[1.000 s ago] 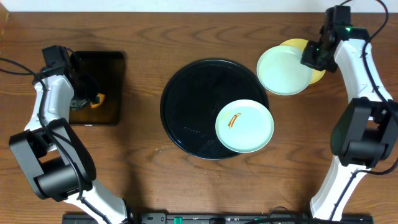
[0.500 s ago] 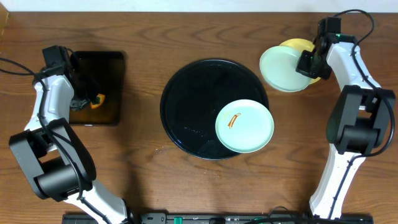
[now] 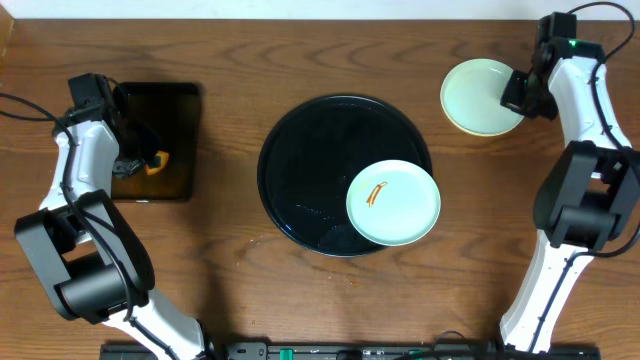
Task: Clean dirty plates on tray and stack at the side
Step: 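Place the green plate on top of the yellow plate and release, then reach the right gripper to the last green plate and grip its rim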
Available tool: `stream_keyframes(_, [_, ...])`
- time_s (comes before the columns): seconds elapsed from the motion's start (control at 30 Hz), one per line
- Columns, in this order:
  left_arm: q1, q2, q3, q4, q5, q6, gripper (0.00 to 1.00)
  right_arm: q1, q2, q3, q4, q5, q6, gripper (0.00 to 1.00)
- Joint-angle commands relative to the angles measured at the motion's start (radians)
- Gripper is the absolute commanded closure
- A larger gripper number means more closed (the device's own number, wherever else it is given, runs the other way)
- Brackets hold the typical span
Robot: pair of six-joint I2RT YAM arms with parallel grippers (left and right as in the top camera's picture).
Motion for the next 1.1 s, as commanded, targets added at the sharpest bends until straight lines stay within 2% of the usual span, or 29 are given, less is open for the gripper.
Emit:
stream_keyframes(0.0, [0.005,0.000,-0.017,-0.003,-0.012,0.014,0.91,0.005,0.005,0.106,-0.070,0.006,-0.011,0.99])
stream_keyframes(0.1, [0.005,0.000,-0.017,-0.003,-0.012,0.014,0.92,0.024,0.005,0.216,-0.195,-0.168,-0.111,0.99])
stream_keyframes(0.13, [0.005,0.000,-0.017,-0.004,-0.012,0.014,0.91,0.040,0.005,0.268,-0.284,-0.331,-0.186,0.98])
stream_keyframes(0.17, [0.005,0.000,-0.017,-0.004,-0.012,0.014,0.91,0.049,0.005,0.284,-0.320,-0.388,-0.208,0.96])
stream_keyframes(0.2, [0.005,0.000,-0.017,-0.006,-0.012,0.014,0.91,0.074,0.005,0.314,-0.426,-0.496,-0.254,0.94])
stream_keyframes(0.23, [0.005,0.000,-0.017,-0.008,-0.012,0.014,0.91,0.093,0.005,0.325,-0.487,-0.514,-0.269,0.95])
stream_keyframes(0.27, [0.005,0.000,-0.017,-0.011,-0.012,0.014,0.91,0.117,0.005,0.330,-0.544,-0.490,-0.271,0.99])
stream_keyframes(0.4, [0.005,0.000,-0.017,-0.013,-0.012,0.014,0.91,0.208,-0.001,0.330,-0.644,-0.333,-0.151,0.98])
stream_keyframes(0.6, [0.005,0.000,-0.017,-0.017,-0.012,0.014,0.91,0.280,-0.119,0.279,-0.644,-0.286,-0.115,0.90])
stream_keyframes(0.73, [0.005,0.000,-0.017,-0.002,-0.013,0.014,0.91,0.342,-0.330,0.052,-0.642,-0.111,-0.007,0.76])
stream_keyframes(0.77, [0.005,0.000,-0.017,0.009,-0.013,0.014,0.91,0.369,-0.415,-0.064,-0.623,-0.106,0.000,0.67])
stream_keyframes(0.83, [0.005,0.000,-0.017,0.019,-0.012,0.014,0.92,0.394,-0.482,-0.172,-0.588,-0.122,0.005,0.62])
stream_keyframes(0.97, [0.005,0.000,-0.017,0.018,-0.013,0.014,0.91,0.448,-0.608,-0.415,-0.506,-0.133,0.099,0.59])
stream_keyframes(1.07, [0.005,0.000,-0.017,0.015,-0.012,0.014,0.91,0.471,-0.678,-0.568,-0.450,-0.133,0.237,0.52])
